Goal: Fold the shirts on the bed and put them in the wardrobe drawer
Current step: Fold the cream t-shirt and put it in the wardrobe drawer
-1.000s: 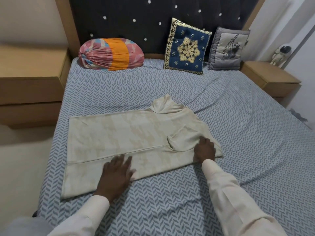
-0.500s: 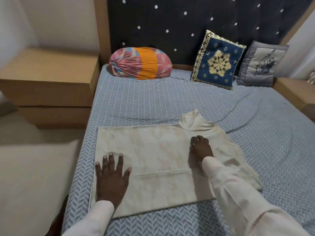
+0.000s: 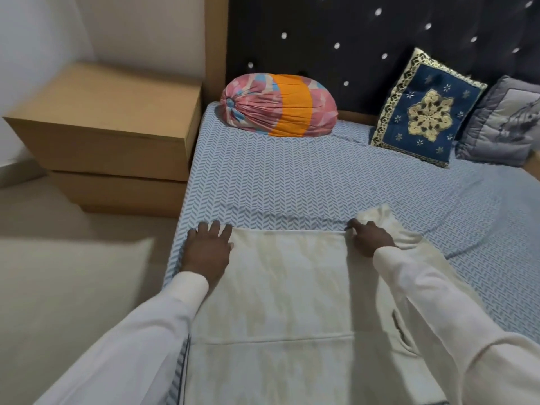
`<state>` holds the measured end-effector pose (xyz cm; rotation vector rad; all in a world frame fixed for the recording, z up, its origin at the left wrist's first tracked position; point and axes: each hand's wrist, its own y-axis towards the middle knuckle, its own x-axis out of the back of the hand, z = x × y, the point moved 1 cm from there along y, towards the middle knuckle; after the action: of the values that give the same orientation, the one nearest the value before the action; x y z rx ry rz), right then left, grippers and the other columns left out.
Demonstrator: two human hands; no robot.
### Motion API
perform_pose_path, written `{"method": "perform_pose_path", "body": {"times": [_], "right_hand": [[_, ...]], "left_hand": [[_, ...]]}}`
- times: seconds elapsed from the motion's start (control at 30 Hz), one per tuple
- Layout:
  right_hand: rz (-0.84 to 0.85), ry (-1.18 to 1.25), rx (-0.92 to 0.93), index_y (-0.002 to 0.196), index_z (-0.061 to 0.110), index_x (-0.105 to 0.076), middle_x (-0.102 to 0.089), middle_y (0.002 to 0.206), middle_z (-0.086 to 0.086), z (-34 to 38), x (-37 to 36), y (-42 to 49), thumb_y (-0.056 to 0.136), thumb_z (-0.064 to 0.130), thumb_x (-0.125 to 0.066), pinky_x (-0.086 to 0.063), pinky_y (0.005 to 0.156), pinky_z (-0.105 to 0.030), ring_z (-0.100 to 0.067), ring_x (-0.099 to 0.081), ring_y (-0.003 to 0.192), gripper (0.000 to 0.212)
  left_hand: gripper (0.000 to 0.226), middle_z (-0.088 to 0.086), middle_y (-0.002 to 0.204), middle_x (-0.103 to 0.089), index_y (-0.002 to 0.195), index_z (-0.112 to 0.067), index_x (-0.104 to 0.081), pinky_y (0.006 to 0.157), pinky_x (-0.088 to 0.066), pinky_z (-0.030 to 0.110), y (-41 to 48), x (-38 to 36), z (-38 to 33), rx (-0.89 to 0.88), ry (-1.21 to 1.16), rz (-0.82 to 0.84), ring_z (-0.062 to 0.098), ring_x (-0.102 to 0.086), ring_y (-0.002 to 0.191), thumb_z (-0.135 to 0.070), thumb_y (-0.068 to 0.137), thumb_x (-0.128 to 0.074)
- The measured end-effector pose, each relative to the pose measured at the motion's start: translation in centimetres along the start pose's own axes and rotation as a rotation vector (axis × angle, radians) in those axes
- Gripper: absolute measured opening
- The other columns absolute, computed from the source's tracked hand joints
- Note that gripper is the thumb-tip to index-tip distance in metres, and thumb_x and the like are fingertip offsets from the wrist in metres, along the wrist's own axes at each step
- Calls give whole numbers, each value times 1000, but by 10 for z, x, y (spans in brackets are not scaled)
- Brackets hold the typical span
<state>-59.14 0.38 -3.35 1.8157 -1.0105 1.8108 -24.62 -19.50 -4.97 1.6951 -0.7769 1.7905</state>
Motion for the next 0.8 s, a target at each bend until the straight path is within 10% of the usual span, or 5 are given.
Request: {"method": "perform_pose_path", "body": {"times": [0.37,0.8], "right_hand": [[-158,391,-83,94,10,-59,-61,97,-24,-36,6,-23,83,4,-65,-41,76,-37,-38,-59,93,14],[-365,541,-111,74,26,-59,-63,92,-12,-79,-25,-174,69,9,-79,-42,80,-37,-35,-57,94,27]], "left_hand": [[22,4,115,-53,109,-21,-56,89,-32,41,8,25,22,-21,-83,-68,28,-44,109,-15,89,-52],[28,-4,70,-66,75,-26,-76,65,-50,34,-154,29,2,-60,-303,-202,26,-60,67,-4,60,-80]]}}
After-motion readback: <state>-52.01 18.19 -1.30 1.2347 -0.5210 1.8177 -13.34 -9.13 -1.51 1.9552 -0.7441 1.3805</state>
